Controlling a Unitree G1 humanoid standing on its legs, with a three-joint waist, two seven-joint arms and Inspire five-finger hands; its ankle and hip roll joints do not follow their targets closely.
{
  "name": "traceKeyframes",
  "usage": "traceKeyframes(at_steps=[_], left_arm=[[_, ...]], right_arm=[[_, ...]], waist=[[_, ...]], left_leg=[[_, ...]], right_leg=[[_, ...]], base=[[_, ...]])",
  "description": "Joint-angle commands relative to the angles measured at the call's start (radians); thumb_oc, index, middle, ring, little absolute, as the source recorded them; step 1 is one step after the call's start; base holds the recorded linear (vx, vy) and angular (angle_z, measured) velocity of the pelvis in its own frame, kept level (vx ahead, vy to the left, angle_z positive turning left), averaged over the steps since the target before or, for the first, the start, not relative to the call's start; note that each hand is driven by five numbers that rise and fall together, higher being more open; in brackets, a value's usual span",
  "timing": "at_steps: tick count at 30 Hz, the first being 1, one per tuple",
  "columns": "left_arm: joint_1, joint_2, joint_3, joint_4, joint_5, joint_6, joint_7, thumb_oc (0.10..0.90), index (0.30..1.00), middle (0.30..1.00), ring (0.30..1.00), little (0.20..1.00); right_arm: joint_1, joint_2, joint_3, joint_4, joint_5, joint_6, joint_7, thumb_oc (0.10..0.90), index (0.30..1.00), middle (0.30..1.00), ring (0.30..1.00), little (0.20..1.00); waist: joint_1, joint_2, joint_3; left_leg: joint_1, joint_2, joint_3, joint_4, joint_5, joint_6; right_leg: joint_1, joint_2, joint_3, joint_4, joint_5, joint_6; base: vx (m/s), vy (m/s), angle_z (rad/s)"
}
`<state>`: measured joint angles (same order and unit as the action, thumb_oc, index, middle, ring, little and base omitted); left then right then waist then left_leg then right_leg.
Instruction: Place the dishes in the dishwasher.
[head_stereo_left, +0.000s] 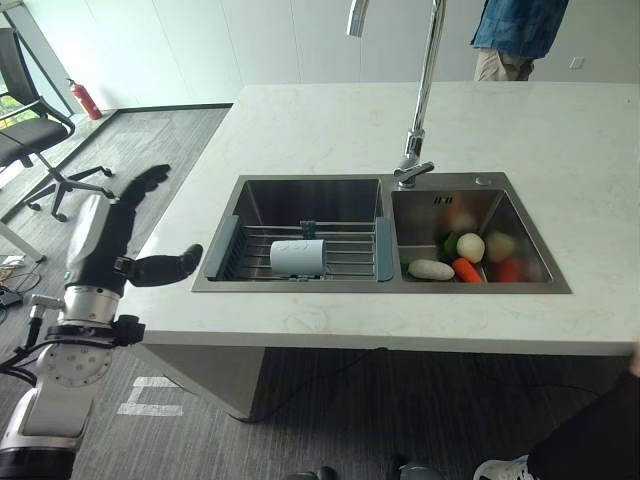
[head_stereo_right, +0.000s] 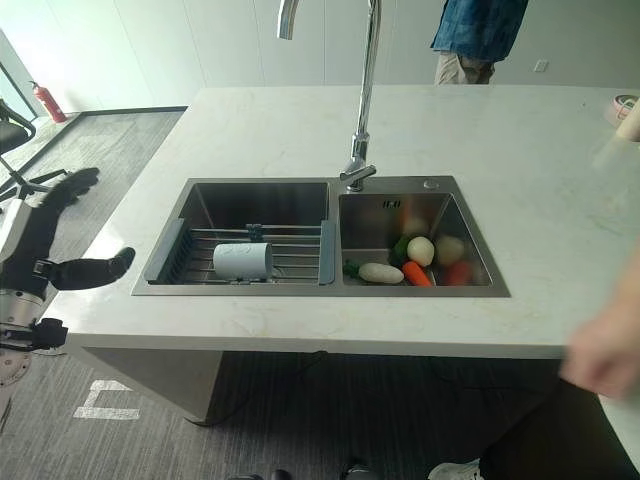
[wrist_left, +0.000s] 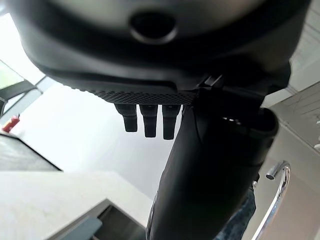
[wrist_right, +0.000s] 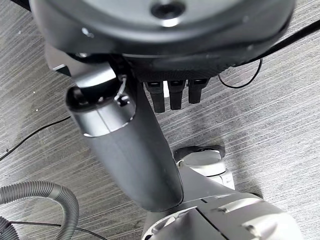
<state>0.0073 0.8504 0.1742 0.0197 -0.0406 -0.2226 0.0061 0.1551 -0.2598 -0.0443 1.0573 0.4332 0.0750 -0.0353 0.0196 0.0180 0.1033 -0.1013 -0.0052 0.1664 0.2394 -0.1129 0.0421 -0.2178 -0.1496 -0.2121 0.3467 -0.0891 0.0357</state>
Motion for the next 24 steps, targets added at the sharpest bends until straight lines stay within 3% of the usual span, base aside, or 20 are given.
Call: traceKeyframes(at_steps=[1, 7, 15, 24], left_arm=[[-0.157, 0.085, 0.002, -0.061, -0.131, -0.001, -0.113, 0.800, 0.900, 0.900, 0.900, 0.900], [-0.328, 0.221, -0.148, 0.087, -0.245, 0.121, -0.393, 0.800, 0.900, 0.900, 0.900, 0.900], [-0.594, 0.378, -0.342, 0.239, -0.312, 0.189, -0.503, 0.800, 0.900, 0.900, 0.900, 0.900], [-0.742, 0.461, -0.459, 0.335, -0.170, 0.115, -0.493, 0.800, 0.900, 0.900, 0.900, 0.900]], right_arm=[[0.001, -0.046, 0.013, -0.018, -0.004, -0.008, -0.006, 0.800, 0.900, 0.900, 0.900, 0.900], [0.003, -0.085, 0.014, 0.014, -0.015, -0.009, 0.016, 0.800, 0.900, 0.900, 0.900, 0.900], [0.013, -0.123, 0.015, 0.050, -0.003, -0.015, 0.050, 0.800, 0.900, 0.900, 0.900, 0.900], [0.026, -0.137, 0.017, 0.040, 0.011, -0.028, 0.067, 0.800, 0.900, 0.900, 0.900, 0.900]], waist=[[-0.036, 0.018, -0.017], [-0.076, 0.037, -0.019], [-0.111, 0.059, -0.012], [-0.134, 0.076, 0.005]], left_leg=[[-0.002, 0.057, -0.015, 0.061, -0.163, -0.067], [-0.003, 0.060, 0.007, 0.061, -0.159, -0.070], [-0.002, 0.055, 0.023, 0.061, -0.159, -0.071], [-0.027, 0.043, 0.029, 0.061, -0.149, -0.069]], right_leg=[[0.113, -0.076, 0.010, -0.047, -0.113, 0.154], [0.096, -0.071, 0.036, -0.047, -0.098, 0.164], [0.080, -0.069, 0.065, -0.047, -0.088, 0.176], [0.040, -0.071, 0.099, -0.047, -0.072, 0.183]], base=[[0.06, 0.002, -0.01], [0.05, 0.009, -0.12], [0.06, 0.003, -0.11], [0.02, 0.004, -0.08]])
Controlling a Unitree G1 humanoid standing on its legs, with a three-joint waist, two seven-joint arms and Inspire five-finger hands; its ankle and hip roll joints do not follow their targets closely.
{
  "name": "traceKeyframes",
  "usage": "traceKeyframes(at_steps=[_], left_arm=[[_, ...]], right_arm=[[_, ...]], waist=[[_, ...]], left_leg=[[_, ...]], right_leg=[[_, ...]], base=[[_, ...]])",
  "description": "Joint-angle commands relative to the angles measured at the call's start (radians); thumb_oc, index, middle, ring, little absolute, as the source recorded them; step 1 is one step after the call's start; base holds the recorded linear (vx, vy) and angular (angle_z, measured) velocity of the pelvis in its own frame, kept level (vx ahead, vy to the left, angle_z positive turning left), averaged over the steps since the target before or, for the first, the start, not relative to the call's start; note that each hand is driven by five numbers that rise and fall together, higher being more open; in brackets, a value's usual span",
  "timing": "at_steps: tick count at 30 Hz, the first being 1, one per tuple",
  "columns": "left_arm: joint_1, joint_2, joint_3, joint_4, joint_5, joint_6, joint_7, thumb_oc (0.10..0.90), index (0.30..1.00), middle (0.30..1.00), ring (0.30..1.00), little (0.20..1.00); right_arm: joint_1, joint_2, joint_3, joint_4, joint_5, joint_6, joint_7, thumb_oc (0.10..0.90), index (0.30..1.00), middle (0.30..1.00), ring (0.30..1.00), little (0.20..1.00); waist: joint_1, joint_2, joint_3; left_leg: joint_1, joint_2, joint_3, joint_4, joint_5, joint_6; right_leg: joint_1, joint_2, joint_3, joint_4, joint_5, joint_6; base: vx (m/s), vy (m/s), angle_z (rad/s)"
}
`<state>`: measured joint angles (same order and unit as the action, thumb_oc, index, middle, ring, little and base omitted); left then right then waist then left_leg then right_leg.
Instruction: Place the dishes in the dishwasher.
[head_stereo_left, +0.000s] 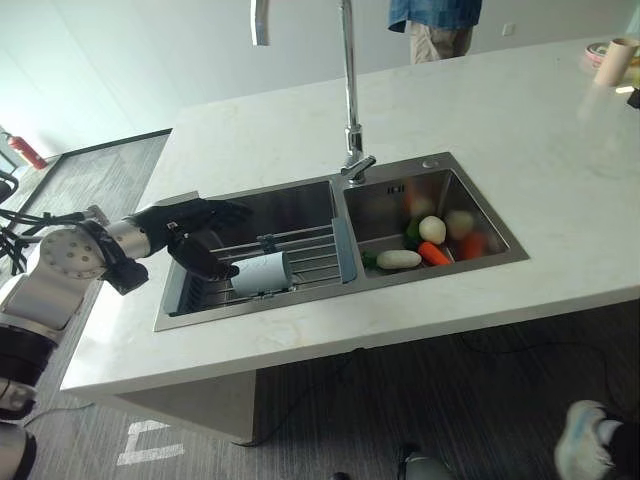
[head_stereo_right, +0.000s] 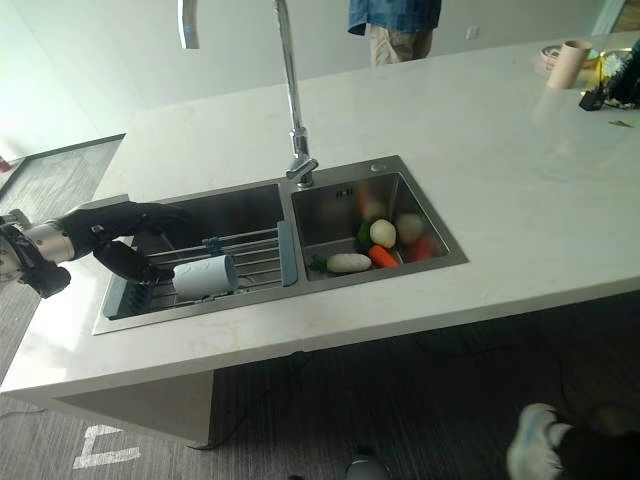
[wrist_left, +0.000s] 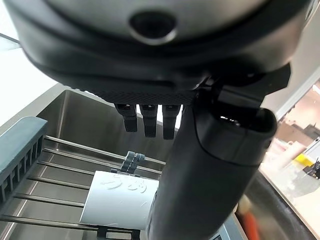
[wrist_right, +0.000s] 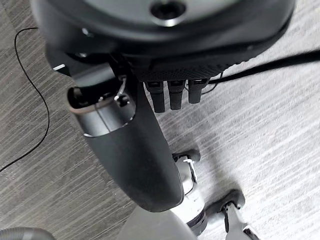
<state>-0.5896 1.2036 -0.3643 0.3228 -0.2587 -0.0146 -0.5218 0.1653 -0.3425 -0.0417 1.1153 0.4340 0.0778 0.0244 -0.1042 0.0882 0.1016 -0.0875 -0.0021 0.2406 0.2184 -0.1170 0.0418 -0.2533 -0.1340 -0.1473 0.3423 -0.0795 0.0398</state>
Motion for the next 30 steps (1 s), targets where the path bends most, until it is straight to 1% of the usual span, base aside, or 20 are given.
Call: traceKeyframes(at_steps=[1, 6, 12, 14, 15, 17, 19, 23, 25, 29, 30], left_arm=[[-0.148, 0.110, 0.078, 0.035, 0.048, -0.093, 0.033, 0.800, 0.900, 0.900, 0.900, 0.900], [-0.151, 0.125, 0.077, 0.031, 0.042, -0.082, 0.010, 0.800, 0.900, 0.900, 0.900, 0.900], [-0.127, 0.122, 0.076, 0.036, 0.084, -0.088, 0.007, 0.800, 0.900, 0.900, 0.900, 0.900], [-0.123, 0.117, 0.074, 0.039, 0.146, -0.090, 0.026, 0.800, 0.900, 0.900, 0.900, 0.900], [-0.123, 0.115, 0.066, 0.057, 0.189, -0.090, 0.045, 0.800, 0.900, 0.900, 0.900, 0.900], [-0.112, 0.104, 0.073, 0.089, 0.228, -0.094, 0.093, 0.800, 0.900, 0.900, 0.900, 0.900], [-0.106, 0.098, 0.077, 0.103, 0.242, -0.102, 0.104, 0.800, 0.900, 0.900, 0.900, 0.900], [-0.098, 0.067, 0.079, 0.134, 0.319, -0.108, 0.178, 0.800, 0.900, 0.900, 0.900, 0.900], [-0.106, 0.040, 0.074, 0.137, 0.329, -0.096, 0.205, 0.800, 0.900, 0.900, 0.900, 0.900], [-0.104, 0.025, 0.075, 0.139, 0.329, -0.092, 0.234, 0.800, 0.900, 0.900, 0.900, 0.900], [-0.104, 0.016, 0.077, 0.138, 0.329, -0.086, 0.257, 0.800, 0.900, 0.900, 0.900, 0.900]], right_arm=[[0.016, -0.056, 0.015, -0.021, 0.010, -0.030, 0.007, 0.800, 0.900, 0.900, 0.900, 0.900], [0.022, -0.073, 0.004, -0.038, 0.000, -0.028, 0.015, 0.800, 0.900, 0.900, 0.900, 0.900], [0.018, -0.099, 0.001, -0.066, -0.004, -0.029, 0.024, 0.800, 0.900, 0.900, 0.900, 0.900], [0.016, -0.106, 0.000, -0.073, -0.004, -0.033, 0.024, 0.800, 0.900, 0.900, 0.900, 0.900], [0.009, -0.116, 0.002, -0.077, -0.004, -0.034, 0.024, 0.800, 0.900, 0.900, 0.900, 0.900], [-0.003, -0.131, -0.005, -0.068, -0.010, -0.046, 0.034, 0.800, 0.900, 0.900, 0.900, 0.900], [-0.006, -0.136, -0.007, -0.063, -0.010, -0.051, 0.037, 0.800, 0.900, 0.900, 0.900, 0.900], [-0.026, -0.146, -0.011, -0.036, -0.009, -0.072, 0.046, 0.800, 0.900, 0.900, 0.900, 0.900], [-0.044, -0.146, -0.009, -0.021, -0.007, -0.086, 0.054, 0.800, 0.900, 0.900, 0.900, 0.900], [-0.052, -0.142, -0.001, -0.014, -0.006, -0.097, 0.058, 0.800, 0.900, 0.900, 0.900, 0.900], [-0.057, -0.141, 0.000, -0.018, -0.005, -0.098, 0.061, 0.800, 0.900, 0.900, 0.900, 0.900]], waist=[[-0.011, 0.007, 0.007], [-0.021, 0.023, 0.025], [-0.031, 0.039, 0.046], [-0.034, 0.044, 0.052], [-0.036, 0.049, 0.059], [-0.038, 0.055, 0.078], [-0.038, 0.056, 0.083], [-0.038, 0.053, 0.101], [-0.036, 0.051, 0.113], [-0.034, 0.049, 0.119], [-0.035, 0.047, 0.125]], left_leg=[[-0.044, 0.039, -0.044, 0.082, -0.144, -0.068], [-0.056, 0.029, -0.042, 0.082, -0.140, -0.068], [-0.074, 0.020, -0.045, 0.082, -0.132, -0.070], [-0.079, 0.017, -0.043, 0.082, -0.129, -0.070], [-0.086, 0.015, -0.042, 0.082, -0.126, -0.070], [-0.096, 0.011, -0.043, 0.082, -0.121, -0.072], [-0.098, 0.011, -0.044, 0.082, -0.119, -0.072], [-0.111, 0.008, -0.050, 0.082, -0.113, -0.073], [-0.116, 0.008, -0.052, 0.082, -0.108, -0.073], [-0.119, 0.007, -0.053, 0.082, -0.107, -0.071], [-0.122, 0.005, -0.055, 0.082, -0.105, -0.070]], right_leg=[[0.072, -0.086, 0.036, -0.042, -0.080, 0.180], [0.053, -0.088, 0.056, -0.042, -0.075, 0.181], [0.030, -0.089, 0.072, -0.042, -0.070, 0.181], [0.023, -0.091, 0.077, -0.042, -0.069, 0.180], [0.016, -0.092, 0.080, -0.042, -0.068, 0.180], [0.007, -0.090, 0.084, -0.042, -0.067, 0.177], [0.004, -0.089, 0.084, -0.042, -0.067, 0.176], [-0.007, -0.087, 0.082, -0.042, -0.064, 0.171], [-0.011, -0.088, 0.079, -0.042, -0.062, 0.167], [-0.013, -0.089, 0.079, -0.042, -0.061, 0.165], [-0.015, -0.088, 0.081, -0.042, -0.059, 0.164]], base=[[0.02, 0.024, -0.06], [0.02, 0.035, -0.09], [0.01, 0.042, -0.08], [0.01, 0.060, -0.07], [-0.02, 0.079, -0.12], [-0.03, 0.080, -0.13], [-0.01, 0.034, -0.05], [0.00, 0.000, 0.00], [0.00, 0.000, 0.00], [0.00, 0.000, 0.00], [0.00, 0.000, 0.00]])
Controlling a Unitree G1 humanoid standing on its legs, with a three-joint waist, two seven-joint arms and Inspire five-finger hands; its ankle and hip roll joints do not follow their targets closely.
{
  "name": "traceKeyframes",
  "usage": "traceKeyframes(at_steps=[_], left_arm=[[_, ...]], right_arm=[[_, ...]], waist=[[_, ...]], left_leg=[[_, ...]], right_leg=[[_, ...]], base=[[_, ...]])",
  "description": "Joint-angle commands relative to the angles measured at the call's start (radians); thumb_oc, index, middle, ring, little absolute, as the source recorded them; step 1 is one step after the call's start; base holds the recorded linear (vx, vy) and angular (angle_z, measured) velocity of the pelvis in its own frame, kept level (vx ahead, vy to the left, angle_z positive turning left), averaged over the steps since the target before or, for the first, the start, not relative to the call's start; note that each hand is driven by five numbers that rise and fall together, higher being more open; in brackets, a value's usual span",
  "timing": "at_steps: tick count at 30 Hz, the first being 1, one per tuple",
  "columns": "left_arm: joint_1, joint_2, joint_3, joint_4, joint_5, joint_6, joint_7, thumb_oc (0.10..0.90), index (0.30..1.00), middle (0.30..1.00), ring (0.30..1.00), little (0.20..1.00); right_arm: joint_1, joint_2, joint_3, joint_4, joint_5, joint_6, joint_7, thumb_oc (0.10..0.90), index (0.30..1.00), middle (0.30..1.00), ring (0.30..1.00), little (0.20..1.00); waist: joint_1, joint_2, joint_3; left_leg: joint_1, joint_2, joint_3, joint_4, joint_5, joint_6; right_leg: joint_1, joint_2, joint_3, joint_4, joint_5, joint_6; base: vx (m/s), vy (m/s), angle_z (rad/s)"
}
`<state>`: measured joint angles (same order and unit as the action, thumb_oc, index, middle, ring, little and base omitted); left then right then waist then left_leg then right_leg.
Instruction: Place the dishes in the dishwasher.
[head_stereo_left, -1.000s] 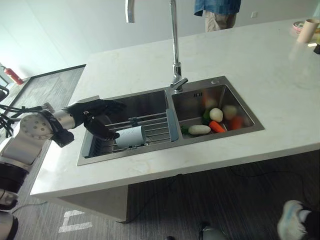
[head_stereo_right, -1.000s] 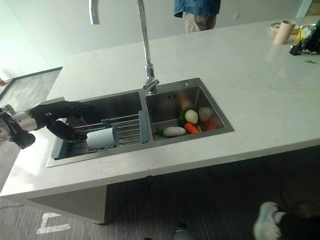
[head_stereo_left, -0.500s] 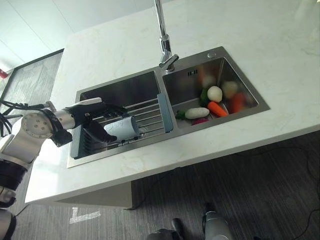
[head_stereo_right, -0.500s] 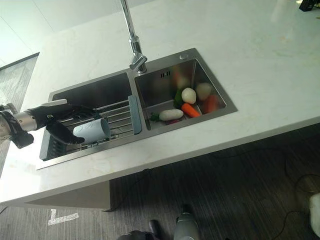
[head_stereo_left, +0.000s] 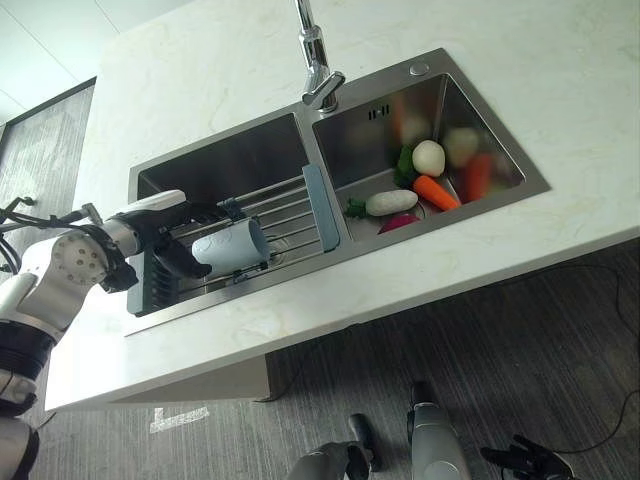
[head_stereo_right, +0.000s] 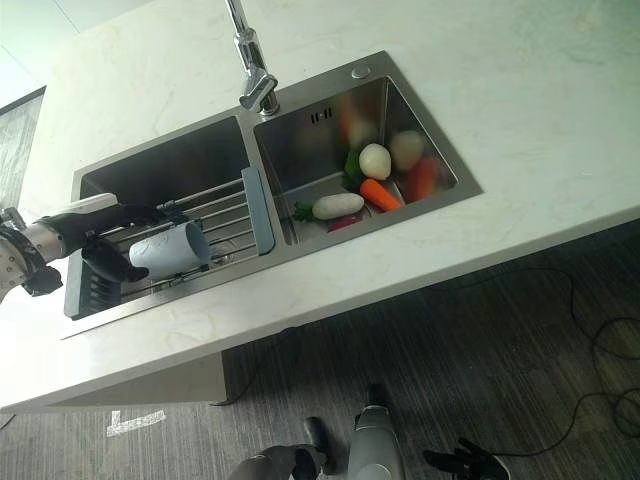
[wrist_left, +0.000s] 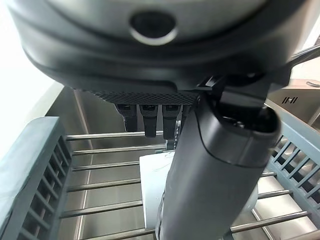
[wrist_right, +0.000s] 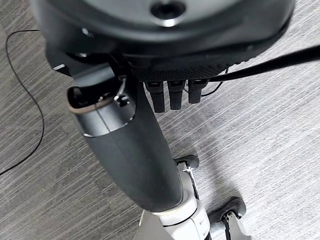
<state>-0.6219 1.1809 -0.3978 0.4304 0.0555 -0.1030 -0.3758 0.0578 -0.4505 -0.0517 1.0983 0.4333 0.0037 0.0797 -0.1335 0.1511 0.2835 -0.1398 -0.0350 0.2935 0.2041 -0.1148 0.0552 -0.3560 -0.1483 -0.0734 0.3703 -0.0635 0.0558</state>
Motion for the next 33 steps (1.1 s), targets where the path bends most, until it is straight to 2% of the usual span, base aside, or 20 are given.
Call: traceKeyframes(at_steps=[1, 8, 15, 24, 27, 33], left_arm=[[-0.071, 0.034, 0.115, 0.033, 0.007, 0.003, 0.122, 0.800, 0.900, 0.900, 0.900, 0.900], [-0.058, -0.006, 0.117, 0.028, -0.004, 0.004, 0.098, 0.800, 0.900, 0.900, 0.900, 0.900], [-0.081, -0.008, 0.092, 0.016, -0.023, 0.027, 0.054, 0.800, 0.900, 0.900, 0.900, 0.900], [-0.090, -0.016, 0.072, 0.004, -0.029, 0.024, 0.031, 0.800, 0.900, 0.900, 0.900, 0.900], [-0.098, -0.015, 0.055, -0.010, -0.032, 0.033, -0.009, 0.800, 0.900, 0.900, 0.900, 0.900], [-0.118, -0.024, 0.032, -0.001, -0.030, 0.042, -0.003, 0.800, 0.900, 0.900, 0.900, 0.900]], right_arm=[[0.052, -0.030, 0.010, -0.004, -0.003, -0.024, 0.005, 0.800, 0.900, 0.900, 0.900, 0.900], [0.040, -0.020, 0.012, 0.019, 0.001, -0.039, 0.009, 0.800, 0.900, 0.900, 0.900, 0.900], [0.030, -0.024, 0.007, 0.028, 0.003, -0.047, 0.017, 0.800, 0.900, 0.900, 0.900, 0.900], [0.022, -0.030, 0.005, 0.039, 0.002, -0.058, 0.020, 0.800, 0.900, 0.900, 0.900, 0.900], [0.017, -0.033, 0.001, 0.038, 0.000, -0.060, 0.021, 0.800, 0.900, 0.900, 0.900, 0.900], [0.008, -0.034, 0.007, 0.028, 0.006, -0.058, 0.018, 0.800, 0.900, 0.900, 0.900, 0.900]], waist=[[-0.006, -0.018, -0.054], [-0.006, -0.026, -0.041], [-0.009, -0.026, -0.026], [-0.011, -0.020, -0.011], [-0.013, -0.016, -0.007], [-0.020, -0.021, 0.011]], left_leg=[[-0.071, 0.037, -0.109, 0.096, -0.108, -0.083], [-0.072, 0.037, -0.106, 0.096, -0.107, -0.079], [-0.074, 0.037, -0.101, 0.096, -0.105, -0.078], [-0.076, 0.036, -0.097, 0.096, -0.105, -0.078], [-0.078, 0.035, -0.096, 0.096, -0.105, -0.079], [-0.087, 0.035, -0.089, 0.096, -0.105, -0.076]], right_leg=[[0.087, -0.074, 0.008, -0.070, -0.075, 0.148], [0.083, -0.076, 0.008, -0.070, -0.069, 0.146], [0.079, -0.078, 0.006, -0.070, -0.066, 0.145], [0.074, -0.083, 0.005, -0.070, -0.064, 0.145], [0.070, -0.086, 0.006, -0.070, -0.062, 0.148], [0.055, -0.089, 0.012, -0.070, -0.055, 0.149]], base=[[0.00, 0.000, 0.00], [0.00, 0.000, 0.00], [0.00, 0.000, 0.00], [0.00, 0.002, 0.00], [0.00, 0.012, -0.03], [0.00, 0.000, 0.00]])
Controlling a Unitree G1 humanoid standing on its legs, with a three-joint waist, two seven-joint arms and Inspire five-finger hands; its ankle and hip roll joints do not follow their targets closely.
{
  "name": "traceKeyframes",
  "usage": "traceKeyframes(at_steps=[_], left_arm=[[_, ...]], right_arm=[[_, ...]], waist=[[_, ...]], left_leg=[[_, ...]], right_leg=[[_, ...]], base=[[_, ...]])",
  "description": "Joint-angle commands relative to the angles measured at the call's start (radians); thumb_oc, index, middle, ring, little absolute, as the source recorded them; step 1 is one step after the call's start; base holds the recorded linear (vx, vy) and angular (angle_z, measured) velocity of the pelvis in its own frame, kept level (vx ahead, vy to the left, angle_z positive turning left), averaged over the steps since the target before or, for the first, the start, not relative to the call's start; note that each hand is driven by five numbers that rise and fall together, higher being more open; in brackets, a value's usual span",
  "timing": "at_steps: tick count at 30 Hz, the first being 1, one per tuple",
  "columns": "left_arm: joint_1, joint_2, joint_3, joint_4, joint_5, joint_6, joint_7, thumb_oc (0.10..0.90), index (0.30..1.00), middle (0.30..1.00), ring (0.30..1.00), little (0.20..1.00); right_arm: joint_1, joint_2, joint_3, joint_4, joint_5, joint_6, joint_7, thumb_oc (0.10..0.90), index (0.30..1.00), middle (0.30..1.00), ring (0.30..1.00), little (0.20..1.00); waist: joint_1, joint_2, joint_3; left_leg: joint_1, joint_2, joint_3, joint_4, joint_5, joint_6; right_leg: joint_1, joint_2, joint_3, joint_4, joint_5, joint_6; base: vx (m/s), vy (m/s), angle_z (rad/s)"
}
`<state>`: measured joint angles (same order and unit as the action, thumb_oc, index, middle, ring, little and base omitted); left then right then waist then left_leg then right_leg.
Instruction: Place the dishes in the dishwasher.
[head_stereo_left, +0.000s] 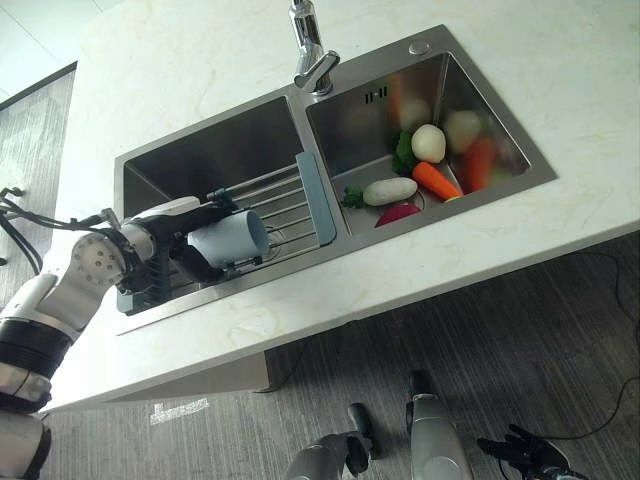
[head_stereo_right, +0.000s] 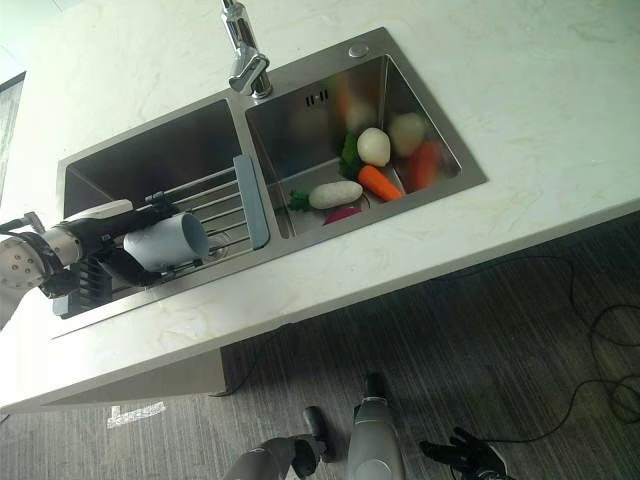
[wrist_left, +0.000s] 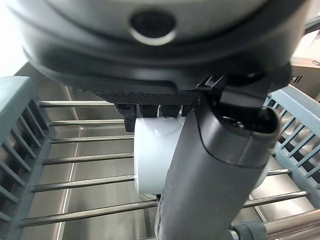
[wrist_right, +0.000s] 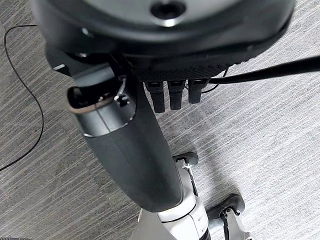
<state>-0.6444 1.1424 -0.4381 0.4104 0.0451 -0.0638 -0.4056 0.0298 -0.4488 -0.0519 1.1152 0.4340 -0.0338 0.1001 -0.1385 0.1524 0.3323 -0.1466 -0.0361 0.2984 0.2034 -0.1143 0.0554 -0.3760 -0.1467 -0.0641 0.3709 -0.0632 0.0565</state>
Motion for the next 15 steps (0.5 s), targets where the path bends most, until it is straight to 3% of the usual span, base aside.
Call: traceKeyframes(at_steps=[1, 7, 8, 15], left_arm=[[-0.097, 0.012, 0.072, 0.020, -0.018, 0.002, 0.030, 0.800, 0.900, 0.900, 0.900, 0.900], [-0.122, 0.011, 0.054, 0.042, 0.002, 0.005, 0.031, 0.800, 0.900, 0.900, 0.900, 0.900], [-0.122, 0.008, 0.049, 0.054, 0.006, 0.001, 0.029, 0.400, 0.300, 0.300, 0.300, 0.300], [-0.133, -0.004, 0.040, 0.092, 0.013, 0.012, 0.059, 0.400, 0.300, 0.300, 0.300, 0.300]], right_arm=[[0.036, -0.034, 0.008, 0.011, 0.005, -0.022, -0.003, 0.800, 0.900, 0.900, 0.900, 0.900], [0.033, -0.033, 0.013, -0.003, 0.013, -0.028, -0.002, 0.800, 0.900, 0.900, 0.900, 0.900], [0.030, -0.034, 0.012, -0.004, 0.013, -0.027, -0.003, 0.800, 0.900, 0.900, 0.900, 0.900], [0.031, -0.028, 0.018, -0.014, 0.012, -0.032, 0.000, 0.800, 0.900, 0.900, 0.900, 0.900]], waist=[[-0.016, -0.023, -0.036], [-0.020, -0.028, -0.020], [-0.021, -0.029, -0.018], [-0.024, -0.041, -0.008]], left_leg=[[-0.082, 0.037, -0.093, 0.097, -0.105, -0.076], [-0.094, 0.035, -0.093, 0.097, -0.102, -0.075], [-0.095, 0.035, -0.092, 0.097, -0.101, -0.075], [-0.102, 0.037, -0.093, 0.097, -0.100, -0.073]], right_leg=[[0.074, -0.091, 0.003, -0.071, -0.054, 0.149], [0.057, -0.090, 0.010, -0.071, -0.046, 0.150], [0.054, -0.090, 0.012, -0.071, -0.045, 0.150], [0.046, -0.089, 0.014, -0.071, -0.040, 0.150]], base=[[0.00, 0.000, 0.00], [-0.01, -0.002, -0.04], [-0.01, 0.000, -0.13], [-0.01, -0.003, -0.05]])
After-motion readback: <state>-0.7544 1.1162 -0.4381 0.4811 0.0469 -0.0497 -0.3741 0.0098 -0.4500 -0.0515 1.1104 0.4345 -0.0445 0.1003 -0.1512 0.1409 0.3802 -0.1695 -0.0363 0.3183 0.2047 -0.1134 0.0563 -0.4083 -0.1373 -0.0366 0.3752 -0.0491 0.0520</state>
